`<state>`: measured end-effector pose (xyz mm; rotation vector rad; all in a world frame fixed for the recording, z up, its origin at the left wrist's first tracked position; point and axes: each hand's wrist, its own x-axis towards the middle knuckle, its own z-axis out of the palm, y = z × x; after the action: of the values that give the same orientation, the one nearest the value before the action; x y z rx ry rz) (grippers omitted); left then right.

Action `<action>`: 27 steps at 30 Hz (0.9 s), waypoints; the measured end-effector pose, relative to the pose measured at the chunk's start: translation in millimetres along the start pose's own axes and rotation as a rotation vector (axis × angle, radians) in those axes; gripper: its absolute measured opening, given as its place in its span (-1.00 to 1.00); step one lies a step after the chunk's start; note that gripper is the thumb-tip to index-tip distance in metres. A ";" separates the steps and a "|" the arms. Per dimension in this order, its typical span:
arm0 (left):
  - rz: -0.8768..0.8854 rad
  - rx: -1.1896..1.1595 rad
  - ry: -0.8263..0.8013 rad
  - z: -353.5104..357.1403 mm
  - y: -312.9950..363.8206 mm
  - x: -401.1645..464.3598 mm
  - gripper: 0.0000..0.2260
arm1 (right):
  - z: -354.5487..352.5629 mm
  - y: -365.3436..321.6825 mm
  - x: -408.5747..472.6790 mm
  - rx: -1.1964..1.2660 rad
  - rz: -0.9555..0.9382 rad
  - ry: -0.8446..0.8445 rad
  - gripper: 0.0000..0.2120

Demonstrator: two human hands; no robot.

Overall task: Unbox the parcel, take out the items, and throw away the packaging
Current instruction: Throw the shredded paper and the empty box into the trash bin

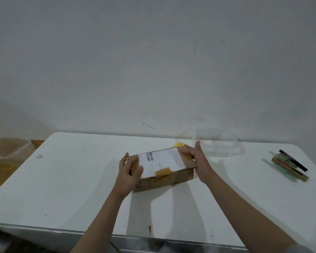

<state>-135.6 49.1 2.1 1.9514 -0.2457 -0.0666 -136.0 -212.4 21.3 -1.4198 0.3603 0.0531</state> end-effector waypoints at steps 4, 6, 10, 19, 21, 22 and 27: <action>-0.031 0.050 0.070 7.0 -8.3 1.6 -0.60 | 5.8 18.7 -14.2 -0.274 -0.143 0.074 -0.76; -0.032 0.108 0.078 10.9 -8.1 1.3 -0.53 | 4.9 22.0 -21.4 -0.303 -0.204 0.096 -0.78; 0.051 0.142 0.068 33.4 18.5 -2.6 -0.54 | -22.6 15.2 -41.7 -0.258 -0.266 0.140 -0.73; 0.226 0.085 -0.153 213.6 122.6 -34.2 -0.47 | -217.8 0.8 -154.6 -0.253 -0.312 0.490 -0.42; 0.255 0.071 -0.234 275.6 150.4 -55.3 -0.46 | -278.6 3.1 -198.6 -0.220 -0.301 0.604 -0.38; 0.267 0.055 -0.279 308.1 164.4 -68.4 -0.46 | -310.1 5.5 -221.6 -0.187 -0.290 0.662 -0.36; 0.369 -0.024 -0.524 464.2 218.2 -143.2 -0.46 | -455.0 23.3 -342.9 -0.135 -0.239 0.826 -0.48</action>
<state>-381.2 -423.3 14.3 1.8052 -0.9394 -0.3372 -562.7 -589.9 45.4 -1.5614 0.8684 -0.7338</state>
